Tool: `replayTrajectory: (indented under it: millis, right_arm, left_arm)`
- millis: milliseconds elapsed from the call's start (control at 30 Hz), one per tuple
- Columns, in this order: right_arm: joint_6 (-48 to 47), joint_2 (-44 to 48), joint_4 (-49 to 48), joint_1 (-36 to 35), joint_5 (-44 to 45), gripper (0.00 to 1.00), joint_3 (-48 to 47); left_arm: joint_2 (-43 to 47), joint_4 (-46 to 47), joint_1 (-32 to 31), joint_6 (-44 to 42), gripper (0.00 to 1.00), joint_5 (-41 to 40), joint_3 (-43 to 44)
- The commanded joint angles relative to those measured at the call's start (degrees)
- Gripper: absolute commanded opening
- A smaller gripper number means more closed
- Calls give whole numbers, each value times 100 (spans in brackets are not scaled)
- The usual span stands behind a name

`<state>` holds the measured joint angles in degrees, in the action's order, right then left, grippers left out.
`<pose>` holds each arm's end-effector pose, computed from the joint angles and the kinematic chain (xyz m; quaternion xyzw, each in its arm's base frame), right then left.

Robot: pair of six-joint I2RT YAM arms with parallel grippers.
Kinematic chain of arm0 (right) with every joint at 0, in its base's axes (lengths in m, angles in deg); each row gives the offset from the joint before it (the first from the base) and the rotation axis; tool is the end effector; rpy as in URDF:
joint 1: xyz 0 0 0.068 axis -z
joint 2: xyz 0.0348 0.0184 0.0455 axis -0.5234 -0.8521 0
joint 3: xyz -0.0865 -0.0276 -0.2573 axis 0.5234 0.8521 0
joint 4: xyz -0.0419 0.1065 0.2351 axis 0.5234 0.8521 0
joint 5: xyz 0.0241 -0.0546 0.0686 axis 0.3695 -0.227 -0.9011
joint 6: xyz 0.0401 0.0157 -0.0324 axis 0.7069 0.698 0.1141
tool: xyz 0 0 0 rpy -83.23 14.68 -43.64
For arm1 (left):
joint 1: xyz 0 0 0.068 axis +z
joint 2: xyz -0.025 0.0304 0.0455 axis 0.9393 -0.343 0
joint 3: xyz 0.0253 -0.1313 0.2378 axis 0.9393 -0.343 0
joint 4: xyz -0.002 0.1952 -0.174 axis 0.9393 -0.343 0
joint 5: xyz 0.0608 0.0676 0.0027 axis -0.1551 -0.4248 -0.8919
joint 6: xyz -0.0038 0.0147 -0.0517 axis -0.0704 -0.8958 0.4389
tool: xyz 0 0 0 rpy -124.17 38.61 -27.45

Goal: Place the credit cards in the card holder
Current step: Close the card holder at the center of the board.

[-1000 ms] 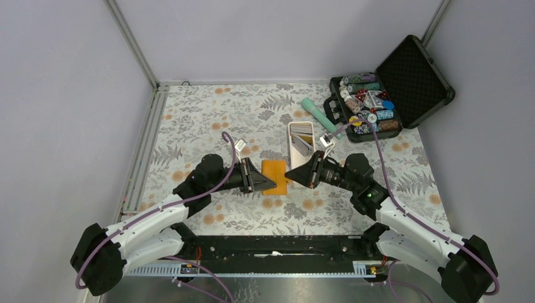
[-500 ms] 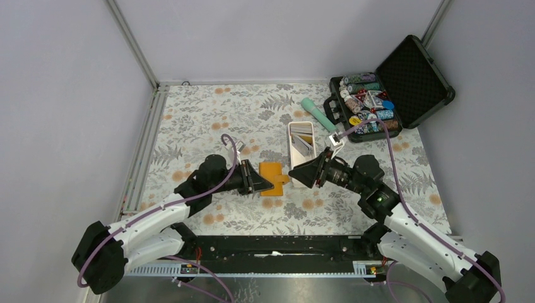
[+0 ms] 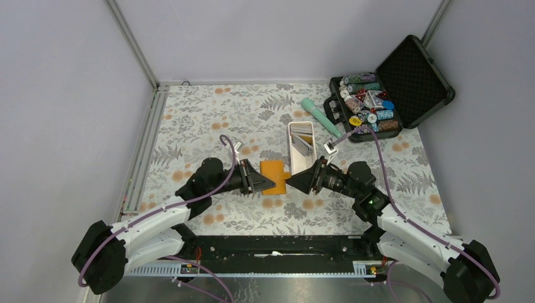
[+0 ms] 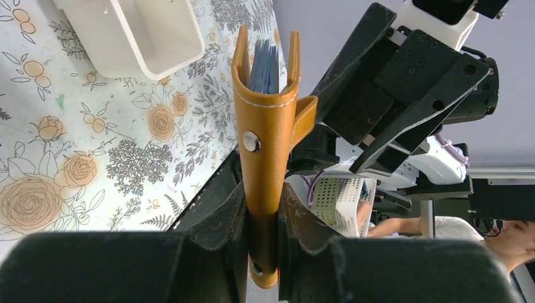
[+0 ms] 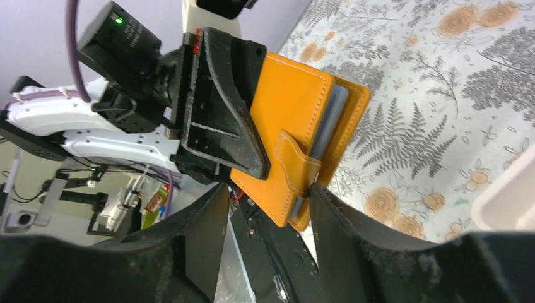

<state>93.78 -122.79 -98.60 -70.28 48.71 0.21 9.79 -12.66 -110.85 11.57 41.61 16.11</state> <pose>0.1375 0.1303 0.2538 -0.1328 0.6871 0.5766 0.4216 0.1475 -0.1496 0.2268 -0.0118 0.7774 -0.5914 0.2139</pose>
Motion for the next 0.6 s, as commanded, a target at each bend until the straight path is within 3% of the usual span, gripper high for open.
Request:
replayTrajectory:
  millis: [0,67,267,467,567]
  right_arm:
    - [262,-140,-905,-19,-441,50,-101]
    - [303,-199,-998,-19,-551,44,-141]
    - [340,-19,-1026,-21,-535,38,-242]
    - [42,395,-436,-17,-301,38,-366]
    - [-215,549,58,-15,41,46,-356]
  left_arm:
    - [113,543,21,14,0,127,53]
    - [106,507,21,-7,0,78,35]
    - [-6,156,21,-193,0,-81,64]
    - [-19,116,23,-186,0,-42,155]
    - [110,140,26,-200,0,-46,178]
